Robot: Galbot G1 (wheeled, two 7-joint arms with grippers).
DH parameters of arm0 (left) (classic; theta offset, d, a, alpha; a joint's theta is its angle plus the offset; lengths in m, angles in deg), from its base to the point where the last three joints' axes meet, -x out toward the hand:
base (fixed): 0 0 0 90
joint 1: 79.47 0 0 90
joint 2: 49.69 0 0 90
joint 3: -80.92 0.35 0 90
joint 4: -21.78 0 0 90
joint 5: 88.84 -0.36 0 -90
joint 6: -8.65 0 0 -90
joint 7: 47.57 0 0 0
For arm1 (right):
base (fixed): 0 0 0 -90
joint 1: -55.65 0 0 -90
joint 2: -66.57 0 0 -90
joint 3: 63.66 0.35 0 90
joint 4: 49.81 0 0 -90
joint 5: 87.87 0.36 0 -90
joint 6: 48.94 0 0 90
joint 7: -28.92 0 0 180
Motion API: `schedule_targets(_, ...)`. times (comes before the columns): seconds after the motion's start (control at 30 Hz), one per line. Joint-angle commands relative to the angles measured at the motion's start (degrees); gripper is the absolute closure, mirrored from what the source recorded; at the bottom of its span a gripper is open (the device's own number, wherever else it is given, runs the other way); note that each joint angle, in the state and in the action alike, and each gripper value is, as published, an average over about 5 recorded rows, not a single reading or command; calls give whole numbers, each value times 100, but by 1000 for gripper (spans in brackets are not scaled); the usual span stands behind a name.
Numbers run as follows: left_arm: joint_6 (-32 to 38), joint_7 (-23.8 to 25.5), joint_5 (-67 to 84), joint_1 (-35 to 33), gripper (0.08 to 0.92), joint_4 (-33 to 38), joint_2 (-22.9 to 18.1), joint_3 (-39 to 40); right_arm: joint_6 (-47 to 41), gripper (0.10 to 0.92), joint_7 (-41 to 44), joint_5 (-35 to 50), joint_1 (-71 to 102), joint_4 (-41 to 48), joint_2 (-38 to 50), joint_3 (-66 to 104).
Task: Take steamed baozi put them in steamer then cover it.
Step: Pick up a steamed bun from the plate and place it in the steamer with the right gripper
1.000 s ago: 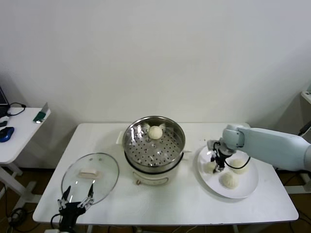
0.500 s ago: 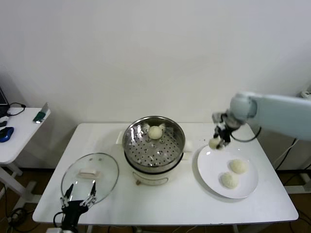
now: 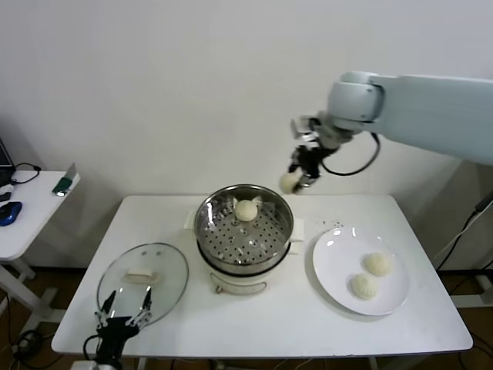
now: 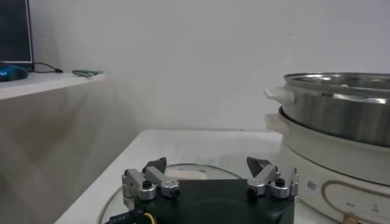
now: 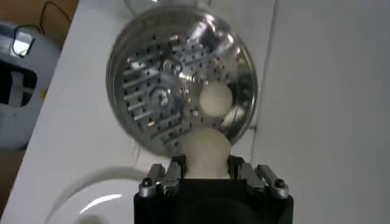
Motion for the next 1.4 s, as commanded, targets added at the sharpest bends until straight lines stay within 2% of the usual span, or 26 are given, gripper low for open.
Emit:
schedule_targets(0.03, -6, 0, 7, -1, 177, 10, -9, -15, -220, 533, -240, 269, 492, 241, -1217, 359)
schedule_targets(0.53, -6, -1, 50, -4, 177, -1, 5, -90, -290, 525, -448, -688, 1796, 1496, -2142, 352)
schedule_targets(1.1, -15, 7, 20, -2, 177, -9, 29, -81, -385, 512, -658, -973, 2349, 1795, -2260, 311)
schedule_targets(1.2, -14, 8, 13, -4, 177, -7, 25, -75, -428, 498, -717, -986, 2375, 1826, -2295, 313)
schedule_targets(1.4, -6, 6, 14, -14, 177, -1, 19, -82, -427, 413, -738, -1067, 2373, 1873, -2321, 295)
